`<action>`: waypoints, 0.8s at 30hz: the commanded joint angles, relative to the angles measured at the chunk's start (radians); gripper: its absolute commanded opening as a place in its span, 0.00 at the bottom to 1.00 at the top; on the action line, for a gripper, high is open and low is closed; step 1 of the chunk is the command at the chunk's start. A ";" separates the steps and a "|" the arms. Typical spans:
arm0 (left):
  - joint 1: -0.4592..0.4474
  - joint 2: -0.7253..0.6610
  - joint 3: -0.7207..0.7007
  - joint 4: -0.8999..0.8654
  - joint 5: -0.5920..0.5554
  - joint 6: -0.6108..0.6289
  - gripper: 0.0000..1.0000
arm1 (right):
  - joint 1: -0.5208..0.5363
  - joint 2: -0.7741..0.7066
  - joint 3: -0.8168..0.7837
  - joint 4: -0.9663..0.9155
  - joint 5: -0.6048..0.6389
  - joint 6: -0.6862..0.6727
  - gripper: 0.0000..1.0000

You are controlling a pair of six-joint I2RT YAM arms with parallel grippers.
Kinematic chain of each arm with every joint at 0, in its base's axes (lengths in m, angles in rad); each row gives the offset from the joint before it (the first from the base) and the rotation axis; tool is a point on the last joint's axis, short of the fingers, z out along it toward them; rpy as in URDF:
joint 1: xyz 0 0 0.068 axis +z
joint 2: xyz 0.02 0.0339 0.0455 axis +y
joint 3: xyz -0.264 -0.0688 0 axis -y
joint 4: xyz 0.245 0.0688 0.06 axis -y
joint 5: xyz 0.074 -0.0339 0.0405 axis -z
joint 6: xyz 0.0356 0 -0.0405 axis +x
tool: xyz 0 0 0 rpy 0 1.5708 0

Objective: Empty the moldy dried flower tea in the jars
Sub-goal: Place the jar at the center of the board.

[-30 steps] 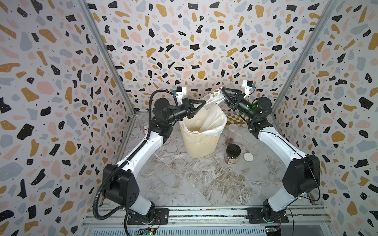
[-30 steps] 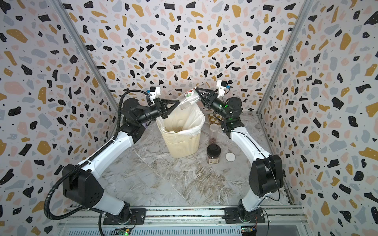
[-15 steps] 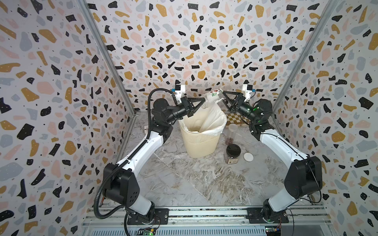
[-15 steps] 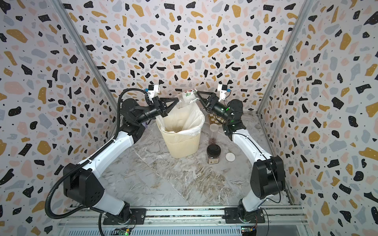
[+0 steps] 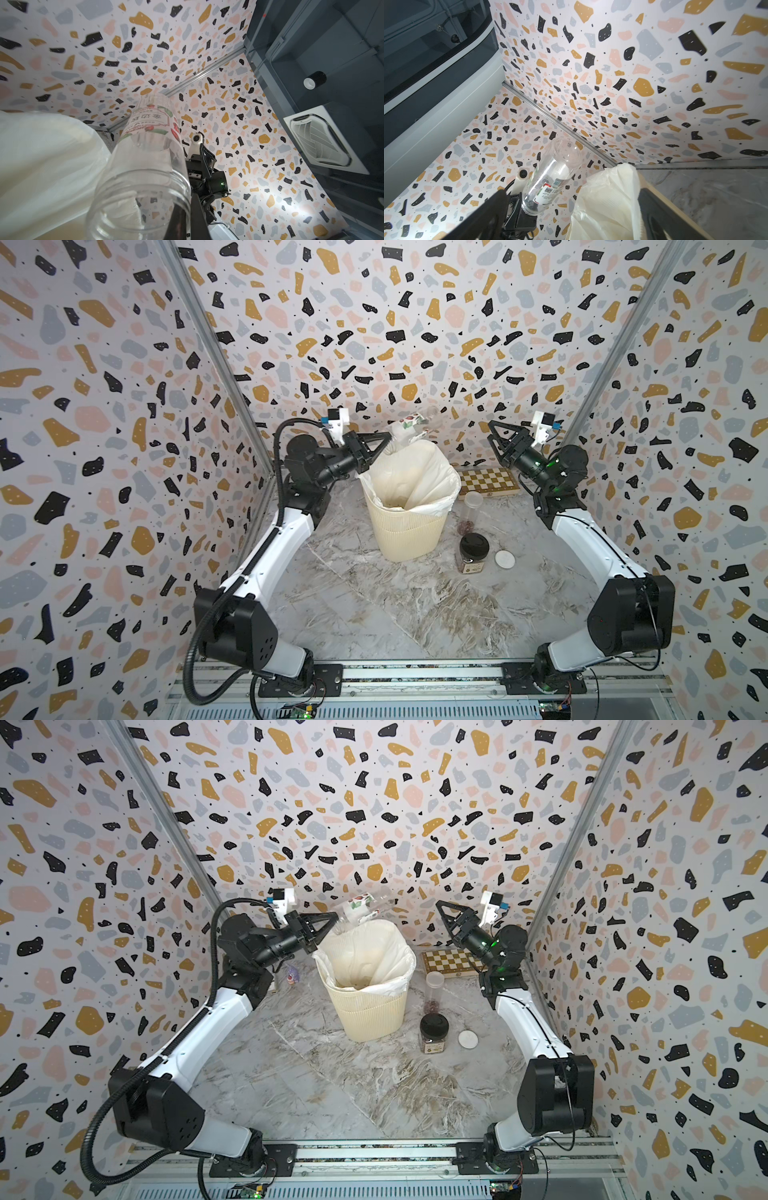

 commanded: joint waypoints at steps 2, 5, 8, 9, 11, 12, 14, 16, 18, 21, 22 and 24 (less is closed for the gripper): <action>0.089 -0.103 0.104 -0.331 -0.003 0.223 0.00 | -0.044 -0.086 0.002 -0.046 -0.018 -0.093 1.00; 0.189 -0.140 0.115 -0.454 -0.004 0.271 0.00 | -0.071 -0.123 0.000 -0.123 -0.030 -0.169 1.00; 0.243 -0.150 0.193 -0.743 -0.062 0.457 0.00 | -0.078 -0.158 0.008 -0.249 -0.011 -0.289 1.00; 0.243 -0.147 0.230 -0.842 -0.102 0.525 0.00 | -0.077 -0.164 0.014 -0.290 -0.007 -0.325 1.00; 0.248 -0.143 0.265 -0.964 -0.155 0.602 0.00 | -0.078 -0.161 0.044 -0.384 -0.010 -0.403 0.99; 0.254 -0.142 0.272 -1.011 -0.173 0.625 0.00 | -0.077 -0.154 0.069 -0.443 -0.009 -0.448 0.99; 0.259 -0.141 0.281 -1.088 -0.218 0.664 0.00 | -0.077 -0.143 0.108 -0.541 0.001 -0.526 0.99; 0.259 -0.145 0.285 -1.172 -0.260 0.692 0.00 | -0.077 -0.138 0.125 -0.595 0.026 -0.574 0.99; 0.259 -0.155 0.269 -1.252 -0.306 0.722 0.00 | -0.058 -0.136 0.133 -0.637 0.061 -0.629 0.98; 0.259 -0.164 0.223 -1.368 -0.369 0.780 0.00 | 0.003 -0.120 0.175 -0.754 0.150 -0.756 0.98; 0.258 -0.163 0.204 -1.396 -0.375 0.796 0.00 | 0.023 -0.112 0.186 -0.783 0.168 -0.783 0.98; 0.259 -0.158 0.163 -1.426 -0.380 0.813 0.00 | 0.041 -0.107 0.177 -0.794 0.172 -0.792 0.98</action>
